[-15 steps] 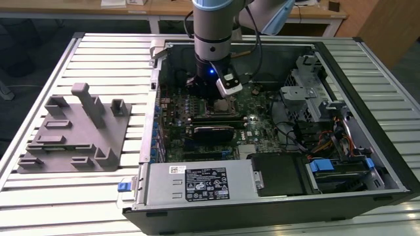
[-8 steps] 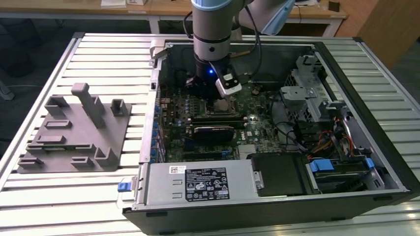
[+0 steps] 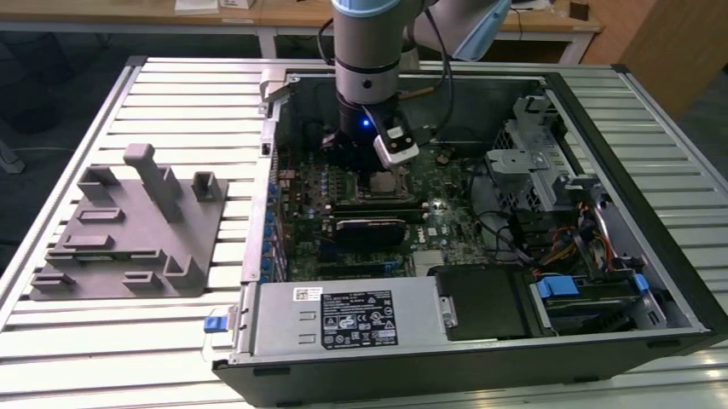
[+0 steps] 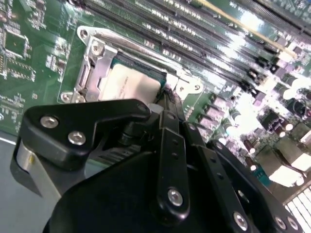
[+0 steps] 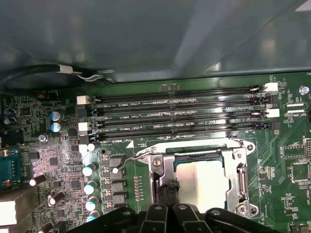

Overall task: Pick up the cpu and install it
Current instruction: 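Close the cpu cover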

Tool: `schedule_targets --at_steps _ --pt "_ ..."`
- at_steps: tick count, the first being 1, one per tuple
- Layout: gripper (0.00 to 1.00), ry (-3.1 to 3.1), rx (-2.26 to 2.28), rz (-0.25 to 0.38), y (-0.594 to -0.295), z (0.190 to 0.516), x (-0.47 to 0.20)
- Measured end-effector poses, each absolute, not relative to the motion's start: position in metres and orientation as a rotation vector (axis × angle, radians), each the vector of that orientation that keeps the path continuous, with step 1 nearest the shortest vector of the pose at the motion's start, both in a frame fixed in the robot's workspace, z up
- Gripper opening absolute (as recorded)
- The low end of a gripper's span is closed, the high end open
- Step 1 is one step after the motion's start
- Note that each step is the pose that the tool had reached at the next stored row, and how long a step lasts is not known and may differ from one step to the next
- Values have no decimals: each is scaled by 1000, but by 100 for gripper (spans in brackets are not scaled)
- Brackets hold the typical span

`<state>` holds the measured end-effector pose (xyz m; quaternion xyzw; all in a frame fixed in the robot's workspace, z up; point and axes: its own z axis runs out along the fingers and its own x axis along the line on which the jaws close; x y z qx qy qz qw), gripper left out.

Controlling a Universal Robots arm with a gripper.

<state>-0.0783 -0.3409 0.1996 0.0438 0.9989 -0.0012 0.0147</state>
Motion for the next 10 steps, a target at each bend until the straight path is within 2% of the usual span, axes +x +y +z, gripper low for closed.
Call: schedule_targets --at_steps 10 --pt "11 3109 136 -4 -341 205 -78"
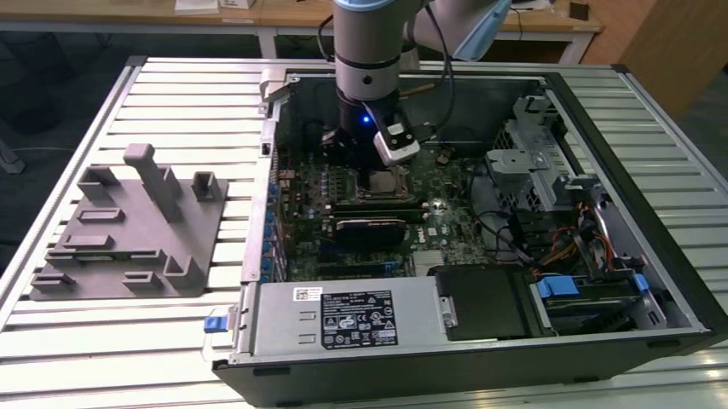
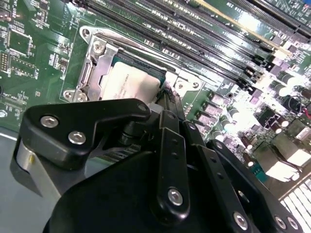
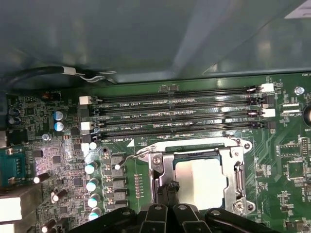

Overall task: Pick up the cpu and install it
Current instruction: 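Close the cpu cover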

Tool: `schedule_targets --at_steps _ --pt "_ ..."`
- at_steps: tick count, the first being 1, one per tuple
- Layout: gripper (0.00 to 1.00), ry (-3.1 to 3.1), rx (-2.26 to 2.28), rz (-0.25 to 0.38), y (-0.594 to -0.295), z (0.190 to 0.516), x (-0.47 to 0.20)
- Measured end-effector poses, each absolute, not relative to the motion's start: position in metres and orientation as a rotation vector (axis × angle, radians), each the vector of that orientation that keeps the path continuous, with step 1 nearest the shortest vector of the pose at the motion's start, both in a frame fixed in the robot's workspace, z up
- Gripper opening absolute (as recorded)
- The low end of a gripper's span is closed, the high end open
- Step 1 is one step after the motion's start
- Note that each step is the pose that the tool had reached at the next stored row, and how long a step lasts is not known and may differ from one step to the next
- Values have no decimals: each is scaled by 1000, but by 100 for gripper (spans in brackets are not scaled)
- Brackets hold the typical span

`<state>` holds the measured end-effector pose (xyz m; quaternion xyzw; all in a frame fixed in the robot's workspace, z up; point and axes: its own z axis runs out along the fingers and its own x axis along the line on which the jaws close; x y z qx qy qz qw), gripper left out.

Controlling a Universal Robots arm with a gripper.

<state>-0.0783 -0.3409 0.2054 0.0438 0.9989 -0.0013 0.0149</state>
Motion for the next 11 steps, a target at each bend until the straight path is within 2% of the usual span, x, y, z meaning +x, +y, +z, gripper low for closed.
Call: schedule_targets --at_steps 11 --pt "11 3109 136 -4 -341 231 -78"
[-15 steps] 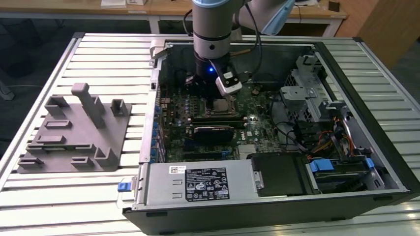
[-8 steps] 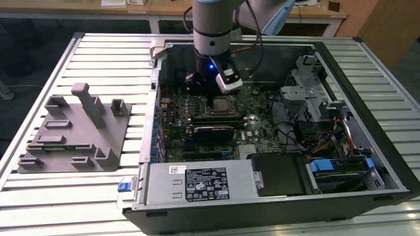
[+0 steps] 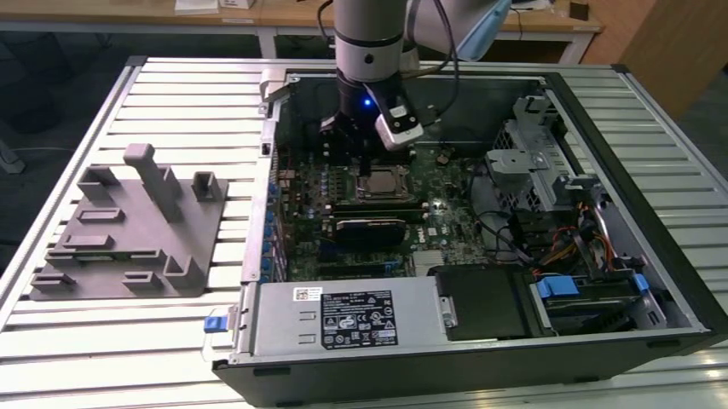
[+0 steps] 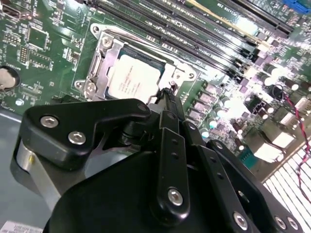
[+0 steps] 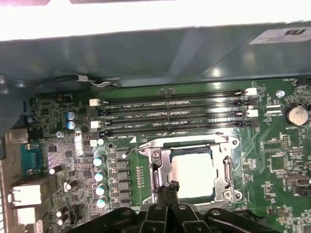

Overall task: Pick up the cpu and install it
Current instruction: 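Close the cpu cover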

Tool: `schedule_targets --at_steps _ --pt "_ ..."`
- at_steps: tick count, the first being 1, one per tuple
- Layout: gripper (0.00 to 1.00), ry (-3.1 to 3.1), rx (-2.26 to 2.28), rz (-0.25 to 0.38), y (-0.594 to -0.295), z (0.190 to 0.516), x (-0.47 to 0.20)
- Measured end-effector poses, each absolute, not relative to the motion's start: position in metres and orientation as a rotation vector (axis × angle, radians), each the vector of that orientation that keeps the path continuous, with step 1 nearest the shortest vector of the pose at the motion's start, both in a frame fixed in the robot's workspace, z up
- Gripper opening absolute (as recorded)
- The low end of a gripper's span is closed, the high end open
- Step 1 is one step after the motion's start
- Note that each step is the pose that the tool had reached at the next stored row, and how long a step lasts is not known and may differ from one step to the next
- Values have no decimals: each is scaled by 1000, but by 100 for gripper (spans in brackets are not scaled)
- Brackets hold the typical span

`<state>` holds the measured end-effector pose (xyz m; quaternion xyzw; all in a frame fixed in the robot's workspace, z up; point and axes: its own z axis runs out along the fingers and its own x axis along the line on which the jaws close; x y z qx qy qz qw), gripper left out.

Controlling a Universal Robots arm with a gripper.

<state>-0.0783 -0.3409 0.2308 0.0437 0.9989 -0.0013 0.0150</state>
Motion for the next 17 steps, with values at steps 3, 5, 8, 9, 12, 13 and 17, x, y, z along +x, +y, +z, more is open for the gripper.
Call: schedule_targets --at_steps 3,5,8,9,12,13,17 --pt "11 3108 136 -4 -341 232 -78" --pt "11 3108 136 -4 -341 232 -78" --pt "11 3108 136 -4 -341 232 -76" --pt "11 3108 136 -4 -341 232 -74" --pt "11 3108 136 -4 -341 232 -67" --pt "11 3108 136 -4 -341 232 -64" --pt "11 3108 136 -4 -340 232 -54"
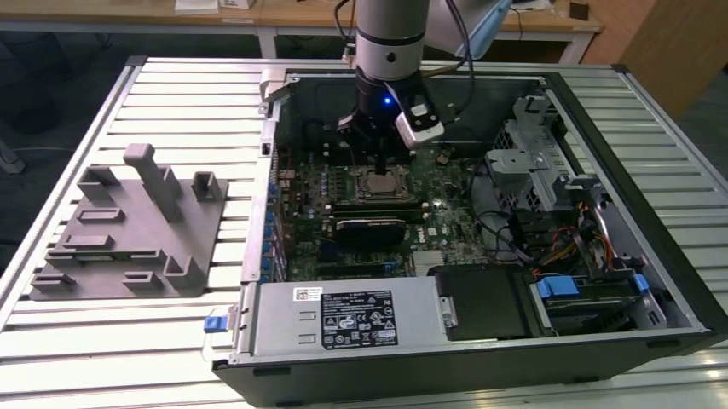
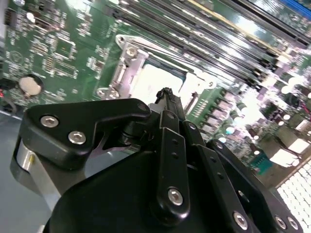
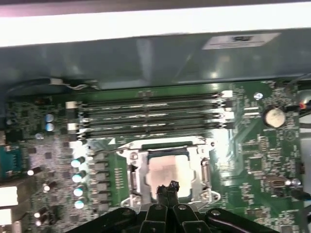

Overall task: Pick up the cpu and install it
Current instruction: 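Close the cpu cover, then install the first cpu locking lever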

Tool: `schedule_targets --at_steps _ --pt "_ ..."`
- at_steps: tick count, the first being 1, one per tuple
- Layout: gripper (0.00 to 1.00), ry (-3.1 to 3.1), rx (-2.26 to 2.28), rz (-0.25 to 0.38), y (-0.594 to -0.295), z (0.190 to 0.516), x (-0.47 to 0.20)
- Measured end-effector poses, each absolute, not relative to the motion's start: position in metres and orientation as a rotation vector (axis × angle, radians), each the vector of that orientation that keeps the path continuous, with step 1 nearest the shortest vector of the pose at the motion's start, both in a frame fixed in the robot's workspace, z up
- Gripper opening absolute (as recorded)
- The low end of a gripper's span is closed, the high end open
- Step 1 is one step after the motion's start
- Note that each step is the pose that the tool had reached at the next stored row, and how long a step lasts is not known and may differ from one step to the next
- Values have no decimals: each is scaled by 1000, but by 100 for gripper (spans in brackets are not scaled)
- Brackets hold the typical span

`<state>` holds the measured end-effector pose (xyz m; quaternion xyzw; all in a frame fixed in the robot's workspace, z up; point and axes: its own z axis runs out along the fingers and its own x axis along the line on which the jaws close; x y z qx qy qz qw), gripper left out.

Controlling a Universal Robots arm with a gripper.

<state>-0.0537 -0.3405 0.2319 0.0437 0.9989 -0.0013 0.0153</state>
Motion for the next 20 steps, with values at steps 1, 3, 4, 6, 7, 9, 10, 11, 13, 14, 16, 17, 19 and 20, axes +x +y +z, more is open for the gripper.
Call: schedule_targets --at_steps 1,3,4,6,7,9,10,11,13,14,16,17,19,20 --pt "11 3108 136 -4 -340 232 -51" --pt "11 3108 136 -4 -340 232 -47" --pt "11 3108 136 -4 -340 232 -45" --pt "11 3108 136 -4 -340 232 -44" --pt "11 3108 136 -4 -340 232 -44" --pt "11 3108 136 -4 -340 234 -44" --pt "11 3108 136 -4 -340 235 -44" --pt "11 3108 136 -4 -340 235 -44" --pt "11 3108 136 -4 -340 236 -44" --pt "11 3108 136 -3 -340 236 -44" --pt "11 3108 136 -4 -340 236 -44" --pt "11 3108 136 -4 -340 236 -44" --pt "11 3108 136 -4 -340 236 -44" --pt "11 3108 136 -4 -340 236 -44"
